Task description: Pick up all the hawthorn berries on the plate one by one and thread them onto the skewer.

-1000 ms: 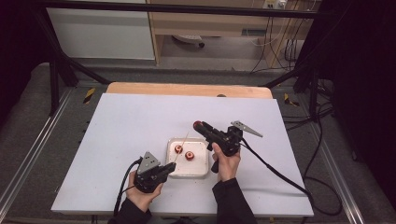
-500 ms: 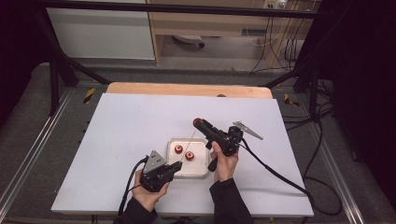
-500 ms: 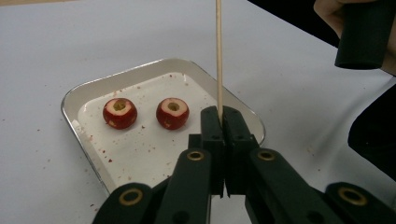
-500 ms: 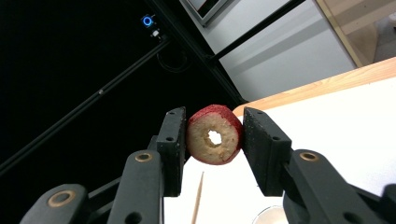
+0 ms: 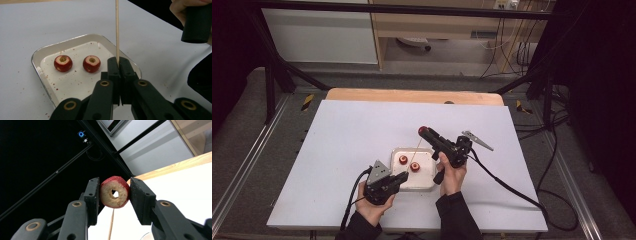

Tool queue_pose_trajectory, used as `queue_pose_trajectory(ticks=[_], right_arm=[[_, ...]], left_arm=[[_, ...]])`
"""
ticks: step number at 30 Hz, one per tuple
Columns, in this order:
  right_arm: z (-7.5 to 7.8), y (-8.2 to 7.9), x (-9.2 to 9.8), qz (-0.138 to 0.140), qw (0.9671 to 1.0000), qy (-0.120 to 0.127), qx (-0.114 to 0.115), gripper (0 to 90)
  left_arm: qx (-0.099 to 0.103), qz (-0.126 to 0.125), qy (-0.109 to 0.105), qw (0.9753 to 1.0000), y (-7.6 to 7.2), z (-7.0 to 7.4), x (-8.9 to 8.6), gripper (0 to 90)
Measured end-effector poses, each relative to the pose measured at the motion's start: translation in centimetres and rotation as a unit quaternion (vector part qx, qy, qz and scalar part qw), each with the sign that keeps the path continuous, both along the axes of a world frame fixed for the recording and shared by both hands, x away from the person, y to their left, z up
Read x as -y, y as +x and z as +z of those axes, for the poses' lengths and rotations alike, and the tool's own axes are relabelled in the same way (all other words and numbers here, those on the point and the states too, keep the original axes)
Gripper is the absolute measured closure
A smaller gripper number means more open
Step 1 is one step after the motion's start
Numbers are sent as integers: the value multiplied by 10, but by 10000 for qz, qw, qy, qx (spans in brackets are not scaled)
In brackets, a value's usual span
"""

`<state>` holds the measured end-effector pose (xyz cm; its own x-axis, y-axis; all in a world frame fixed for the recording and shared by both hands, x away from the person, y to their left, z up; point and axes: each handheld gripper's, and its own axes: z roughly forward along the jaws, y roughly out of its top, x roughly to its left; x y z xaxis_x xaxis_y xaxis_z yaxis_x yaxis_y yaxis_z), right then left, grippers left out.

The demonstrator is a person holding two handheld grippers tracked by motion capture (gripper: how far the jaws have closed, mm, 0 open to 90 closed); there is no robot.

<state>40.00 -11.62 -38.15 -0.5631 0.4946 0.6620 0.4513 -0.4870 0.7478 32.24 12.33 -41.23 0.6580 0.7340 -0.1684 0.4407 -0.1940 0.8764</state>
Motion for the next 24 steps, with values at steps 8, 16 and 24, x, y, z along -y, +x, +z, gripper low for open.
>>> queue_pose_trajectory(ticks=[8, 16, 24], right_arm=[[0, 0, 0, -3, 10000, -11, 8, 612], [-1, 0, 0, -2, 10000, -55, 27, 612], [-1, 1, 0, -4, 10000, -73, 19, 612]], left_arm=[[3, -2, -9, 10000, 0, -1, 2, 884], [0, 17, -35, 10000, 1, -1, 1, 884], [-26, 13, 3, 10000, 1, -3, 4, 884]])
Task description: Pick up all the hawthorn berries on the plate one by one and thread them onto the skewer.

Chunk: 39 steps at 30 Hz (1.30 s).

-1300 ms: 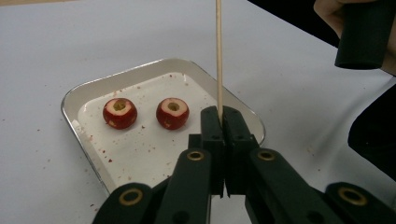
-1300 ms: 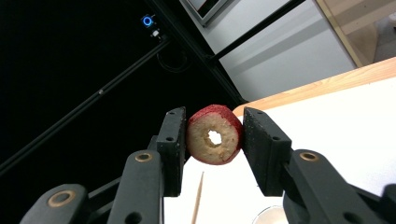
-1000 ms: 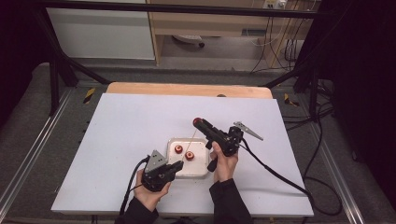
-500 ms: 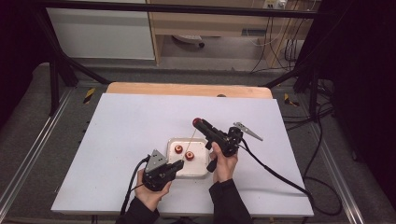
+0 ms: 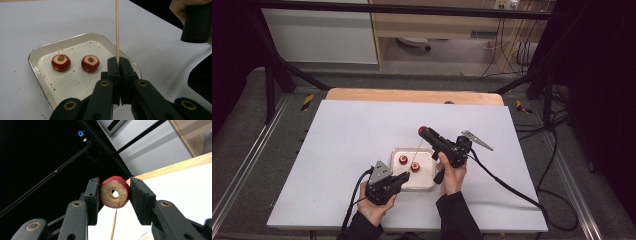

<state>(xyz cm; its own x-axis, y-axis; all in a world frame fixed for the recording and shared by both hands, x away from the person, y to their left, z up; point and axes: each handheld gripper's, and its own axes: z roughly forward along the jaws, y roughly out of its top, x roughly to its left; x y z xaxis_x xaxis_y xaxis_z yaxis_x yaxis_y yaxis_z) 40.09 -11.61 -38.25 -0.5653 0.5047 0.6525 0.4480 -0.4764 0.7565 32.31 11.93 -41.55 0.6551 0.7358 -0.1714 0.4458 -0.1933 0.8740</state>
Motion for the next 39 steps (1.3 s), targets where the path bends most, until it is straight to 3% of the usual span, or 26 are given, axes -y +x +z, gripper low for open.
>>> queue_pose_trajectory(ticks=[25, 34, 39], right_arm=[[-1, 0, -1, 6, 10000, -40, -4, 613], [-6, -3, -5, 51, 10000, -31, -36, 613], [-9, -5, -7, 77, 9999, -48, -53, 614]], left_arm=[[-3, 9, -40, 10000, 0, -1, -2, 883], [-34, 127, -238, 9996, 1, 1, 0, 884], [-85, 180, -238, 9995, 3, 1, 2, 884]])
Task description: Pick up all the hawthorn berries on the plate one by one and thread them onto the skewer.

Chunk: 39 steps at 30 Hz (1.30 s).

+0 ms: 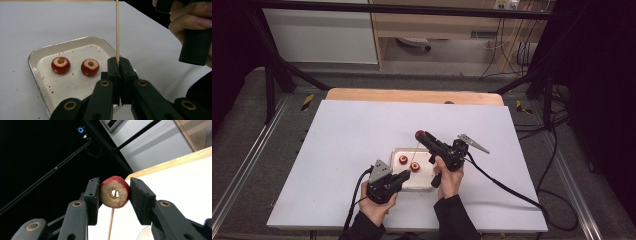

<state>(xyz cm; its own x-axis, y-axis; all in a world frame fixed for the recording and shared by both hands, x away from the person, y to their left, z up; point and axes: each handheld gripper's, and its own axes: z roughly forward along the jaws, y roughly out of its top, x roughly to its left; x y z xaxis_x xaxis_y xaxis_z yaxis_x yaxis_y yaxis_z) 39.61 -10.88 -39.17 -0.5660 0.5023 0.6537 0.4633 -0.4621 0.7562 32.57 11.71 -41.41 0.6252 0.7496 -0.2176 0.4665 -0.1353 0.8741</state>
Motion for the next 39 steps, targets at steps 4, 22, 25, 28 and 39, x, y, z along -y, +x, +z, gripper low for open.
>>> queue_pose_trajectory(ticks=[4, 22, 25, 28, 39], right_arm=[[-2, -3, -1, 25, 10000, -60, 29, 614], [-31, -21, -20, 404, 9982, -407, -192, 615], [-33, -23, -22, 436, 9978, -450, -226, 615], [-35, -25, -23, 440, 9975, -511, -195, 615], [-26, -24, -16, 601, 9939, -909, -137, 431]], left_arm=[[13, 13, -34, 10000, 0, 0, -1, 885], [-97, 101, -125, 9998, 17, 4, 0, 885], [-110, 96, -133, 9998, 18, 4, -1, 885], [-133, 78, -114, 9998, 19, 3, 0, 885], [-100, -54, 110, 9999, 17, 0, -20, 885]])
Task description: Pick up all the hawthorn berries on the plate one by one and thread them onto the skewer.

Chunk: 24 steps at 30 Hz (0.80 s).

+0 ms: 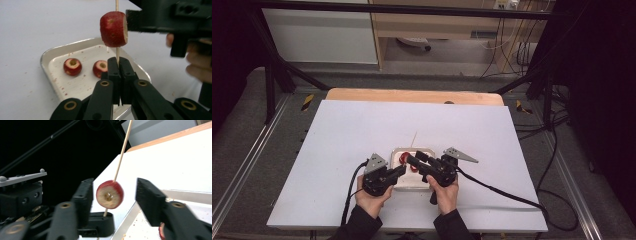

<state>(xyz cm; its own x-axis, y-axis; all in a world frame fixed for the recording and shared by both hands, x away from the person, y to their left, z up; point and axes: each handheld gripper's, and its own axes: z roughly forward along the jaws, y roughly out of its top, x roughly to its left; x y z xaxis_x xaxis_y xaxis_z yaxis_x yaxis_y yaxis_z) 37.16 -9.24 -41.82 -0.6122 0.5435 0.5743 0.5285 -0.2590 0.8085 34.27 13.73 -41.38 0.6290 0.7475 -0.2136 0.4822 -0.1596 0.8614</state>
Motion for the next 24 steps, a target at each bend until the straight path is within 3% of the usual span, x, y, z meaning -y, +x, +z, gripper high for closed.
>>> queue_pose_trajectory(ticks=[1, 2, 3, 4, 6, 7, 8, 9, 10, 13, 18, 20, 23, 24], right_arm=[[2, 1, 2, 21, 9999, -110, 5, 389], [5, 4, 6, 113, 9991, -408, -3, 305], [5, 4, 6, 113, 9991, -408, -3, 305], [6, 8, 9, 215, 9975, -667, -124, 244], [7, 9, 9, 240, 9966, -766, -163, 226], [7, 12, 12, 331, 9937, -1050, -225, 192], [7, 12, 12, 331, 9937, -1050, -225, 192], [7, 16, 14, 400, 9887, -1415, -297, 166], [7, 16, 14, 400, 9887, -1415, -297, 166], [10, 21, 13, 534, 9762, -2060, -410, 158], [18, 33, 5, 732, 9551, -2820, -537, 193], [23, 38, -1, 845, 9450, -3097, -630, 206], [27, 46, -12, 1055, 9244, -3586, -761, 233], [27, 48, -15, 1107, 9189, -3695, -824, 235]], left_arm=[[7, -20, 72, 10000, 0, -1, -4, 885], [2, -52, 145, 9999, -1, -2, -10, 885], [16, -60, 202, 9998, -2, -2, -13, 885], [39, -55, 290, 9996, -4, -3, -19, 884], [20, -85, 415, 9991, -6, -5, -28, 885], [17, -97, 479, 9988, -7, -6, -31, 884], [13, -126, 586, 9982, -8, -7, -35, 884], [2, -134, 656, 9978, -9, -9, -40, 884], [-30, -169, 712, 9973, -11, -10, -44, 884], [-40, -174, 858, 9961, -15, -14, -58, 884], [-72, -198, 1002, 9947, -20, -18, -72, 883], [-84, -218, 994, 9948, -20, -19, -74, 884], [-121, -287, 1062, 9939, -21, -22, -76, 883], [-139, -305, 1079, 9936, -21, -23, -76, 883]])
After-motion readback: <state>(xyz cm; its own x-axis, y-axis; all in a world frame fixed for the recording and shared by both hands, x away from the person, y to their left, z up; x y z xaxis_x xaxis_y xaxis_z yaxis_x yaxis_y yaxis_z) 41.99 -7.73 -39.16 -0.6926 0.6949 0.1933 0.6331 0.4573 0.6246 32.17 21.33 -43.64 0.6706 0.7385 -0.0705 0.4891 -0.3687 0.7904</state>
